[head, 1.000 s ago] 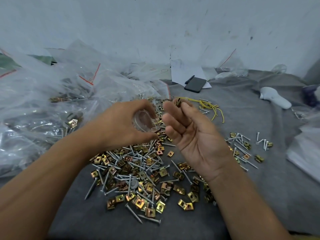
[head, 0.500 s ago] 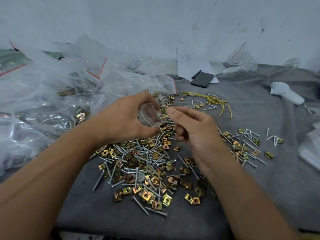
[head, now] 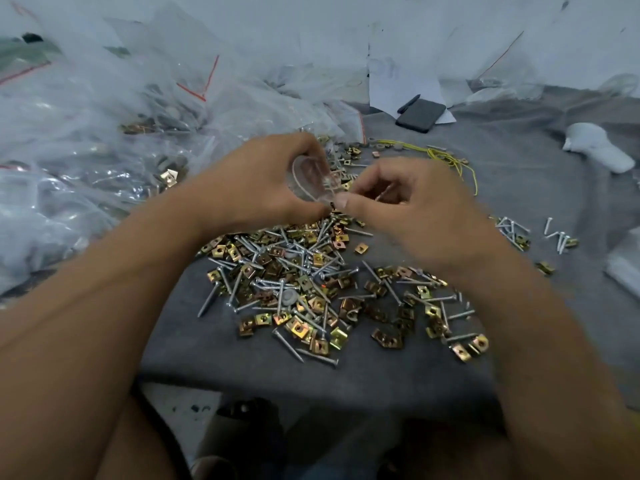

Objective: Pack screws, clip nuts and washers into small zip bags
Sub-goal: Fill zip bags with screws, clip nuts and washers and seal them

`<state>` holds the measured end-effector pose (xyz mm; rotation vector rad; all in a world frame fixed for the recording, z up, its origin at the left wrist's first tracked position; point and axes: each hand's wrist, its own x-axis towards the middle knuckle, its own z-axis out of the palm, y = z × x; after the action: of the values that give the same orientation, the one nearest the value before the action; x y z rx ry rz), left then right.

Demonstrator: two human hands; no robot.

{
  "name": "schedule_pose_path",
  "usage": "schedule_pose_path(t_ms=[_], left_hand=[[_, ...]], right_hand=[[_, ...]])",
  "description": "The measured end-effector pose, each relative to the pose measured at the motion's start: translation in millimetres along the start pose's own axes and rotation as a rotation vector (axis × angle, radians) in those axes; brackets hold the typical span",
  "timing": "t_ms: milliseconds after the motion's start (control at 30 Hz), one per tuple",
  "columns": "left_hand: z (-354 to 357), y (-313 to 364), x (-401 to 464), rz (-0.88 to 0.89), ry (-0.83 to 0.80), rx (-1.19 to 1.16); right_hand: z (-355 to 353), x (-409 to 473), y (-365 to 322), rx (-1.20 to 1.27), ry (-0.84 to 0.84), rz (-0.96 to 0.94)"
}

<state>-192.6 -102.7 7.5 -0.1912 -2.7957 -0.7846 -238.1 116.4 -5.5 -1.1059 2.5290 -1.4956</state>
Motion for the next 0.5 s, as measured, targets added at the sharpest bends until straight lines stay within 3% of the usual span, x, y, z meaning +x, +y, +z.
schedule_pose_path(t_ms=[100, 167, 367, 500], left_hand=[[3, 6, -2, 0.006, 0.013, 0.009], [3, 10, -4, 0.022, 0.011, 0.014], [-5, 9, -16, 0.027, 0.064, -0.013], [-11, 5, -20, 0.033, 0.106, -0.028]], right_hand=[[-12, -21, -8, -0.085, -0.323, 0.011], [-7, -28, -10, -0.151, -0.437, 0.057], [2, -28, -4, -0.304, -0.422, 0.067], [-2, -31, -1, -0.223, -0.387, 0.042]])
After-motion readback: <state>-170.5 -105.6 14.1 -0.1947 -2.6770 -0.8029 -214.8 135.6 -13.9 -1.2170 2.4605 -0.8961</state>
